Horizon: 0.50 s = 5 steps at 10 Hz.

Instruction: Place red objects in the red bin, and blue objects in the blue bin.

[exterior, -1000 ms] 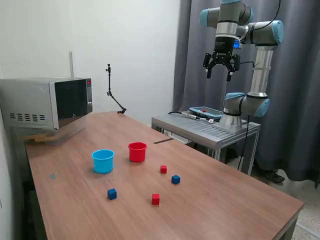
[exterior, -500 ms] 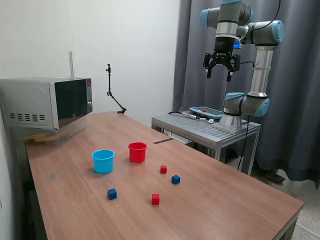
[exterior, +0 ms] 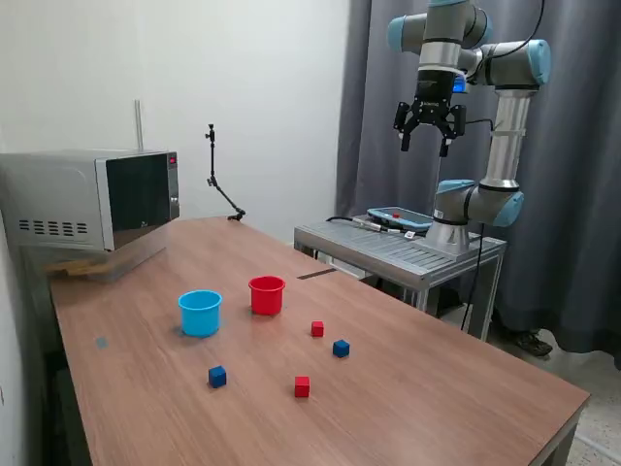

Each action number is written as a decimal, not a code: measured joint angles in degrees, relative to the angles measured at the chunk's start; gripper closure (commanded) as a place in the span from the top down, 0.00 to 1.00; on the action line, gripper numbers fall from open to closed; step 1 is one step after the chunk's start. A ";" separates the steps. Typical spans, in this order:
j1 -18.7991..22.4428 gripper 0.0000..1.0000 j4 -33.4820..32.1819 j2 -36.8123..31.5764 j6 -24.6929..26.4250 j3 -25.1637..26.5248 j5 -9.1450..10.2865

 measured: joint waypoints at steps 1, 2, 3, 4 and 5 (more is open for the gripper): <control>0.00 1.00 -0.02 -0.02 -0.02 0.13 0.00; 0.00 1.00 -0.05 -0.07 -0.03 0.28 0.00; 0.00 1.00 -0.07 -0.10 -0.03 0.39 0.00; 0.00 1.00 -0.08 -0.11 -0.04 0.45 0.00; 0.00 1.00 -0.08 -0.13 -0.04 0.39 -0.02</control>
